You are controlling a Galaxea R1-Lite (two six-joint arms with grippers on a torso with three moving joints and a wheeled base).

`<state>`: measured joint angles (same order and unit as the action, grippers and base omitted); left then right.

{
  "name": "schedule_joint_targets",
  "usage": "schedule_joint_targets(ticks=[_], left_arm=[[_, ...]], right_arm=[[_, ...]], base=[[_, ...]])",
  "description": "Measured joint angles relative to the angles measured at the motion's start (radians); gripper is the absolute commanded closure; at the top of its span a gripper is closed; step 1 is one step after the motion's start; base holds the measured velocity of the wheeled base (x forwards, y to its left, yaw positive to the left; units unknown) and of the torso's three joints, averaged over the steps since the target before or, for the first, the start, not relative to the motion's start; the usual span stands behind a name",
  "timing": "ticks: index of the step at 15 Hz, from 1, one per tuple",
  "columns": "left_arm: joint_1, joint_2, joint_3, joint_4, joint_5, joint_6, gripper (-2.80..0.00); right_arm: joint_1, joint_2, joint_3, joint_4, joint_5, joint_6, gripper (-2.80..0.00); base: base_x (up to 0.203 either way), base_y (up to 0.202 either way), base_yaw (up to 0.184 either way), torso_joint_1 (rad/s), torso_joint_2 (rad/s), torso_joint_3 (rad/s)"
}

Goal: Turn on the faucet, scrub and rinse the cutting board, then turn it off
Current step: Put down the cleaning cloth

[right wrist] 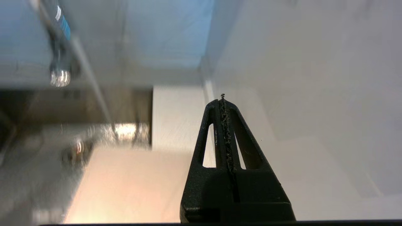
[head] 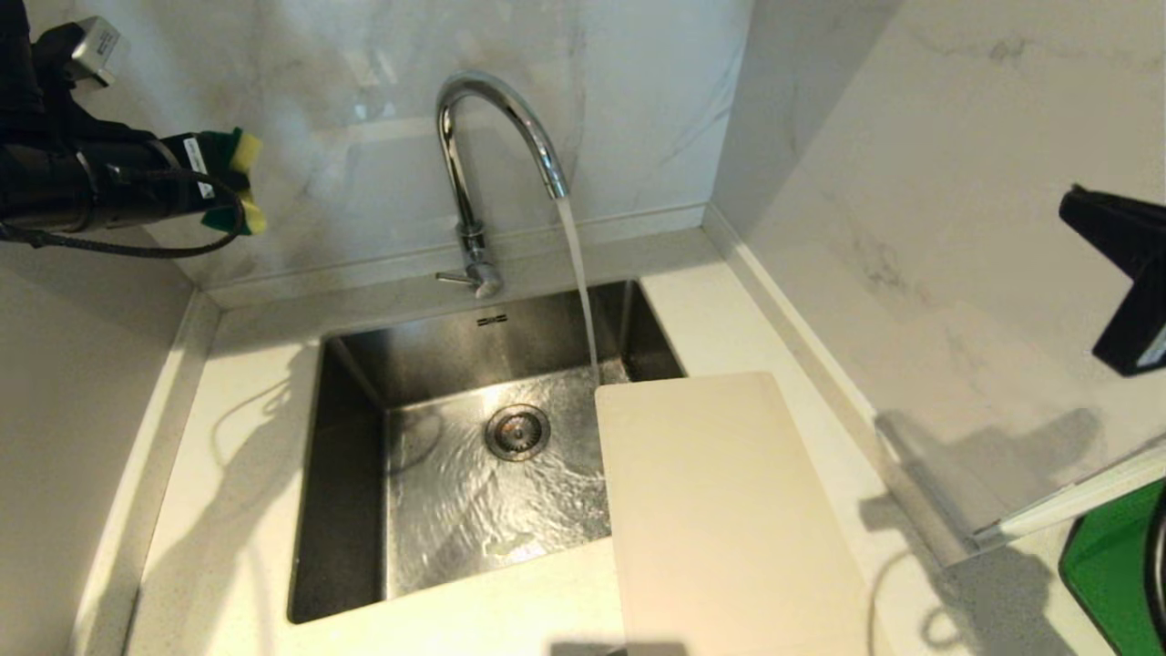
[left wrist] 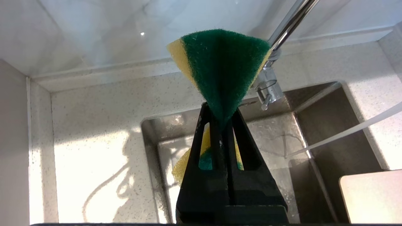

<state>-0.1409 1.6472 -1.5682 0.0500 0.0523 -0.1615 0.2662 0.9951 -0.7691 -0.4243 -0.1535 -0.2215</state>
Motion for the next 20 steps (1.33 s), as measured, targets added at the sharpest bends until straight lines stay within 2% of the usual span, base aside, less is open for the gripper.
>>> schedule_joint_targets(ticks=[3,8,12,16,18,20], left_arm=[[0.0,-0.001,0.005,-0.002,-0.002,0.0,0.0],[-0.006,-0.004,0.007,-0.003,-0.002,-0.008,0.0],[-0.012,-0.003,0.011,-0.003,-0.007,-0.011,0.0],[-0.014,-0.002,0.035,-0.004,-0.01,-0.013,0.0],[-0.014,-0.002,0.05,-0.008,-0.01,-0.014,0.0],[-0.013,0.0,0.054,-0.009,-0.01,-0.013,0.0]], right_arm=[[-0.083,-0.11,0.134,0.0,0.049,-0.036,0.0],[-0.206,-0.28,0.357,0.002,0.059,-0.021,0.0],[-0.335,-0.411,0.508,0.008,0.057,-0.025,0.0],[-0.371,-0.525,0.651,0.007,0.067,-0.016,0.0],[-0.374,-0.597,0.724,0.018,0.112,0.01,0.0],[-0.377,-0.658,0.757,0.109,0.141,0.05,0.0]], base=[[0.0,0.0,0.0,0.0,0.0,0.0],[0.0,0.0,0.0,0.0,0.0,0.0],[0.0,0.0,0.0,0.0,0.0,0.0],[0.0,0.0,0.0,0.0,0.0,0.0],[0.0,0.0,0.0,0.0,0.0,0.0],[0.0,0.0,0.0,0.0,0.0,0.0]])
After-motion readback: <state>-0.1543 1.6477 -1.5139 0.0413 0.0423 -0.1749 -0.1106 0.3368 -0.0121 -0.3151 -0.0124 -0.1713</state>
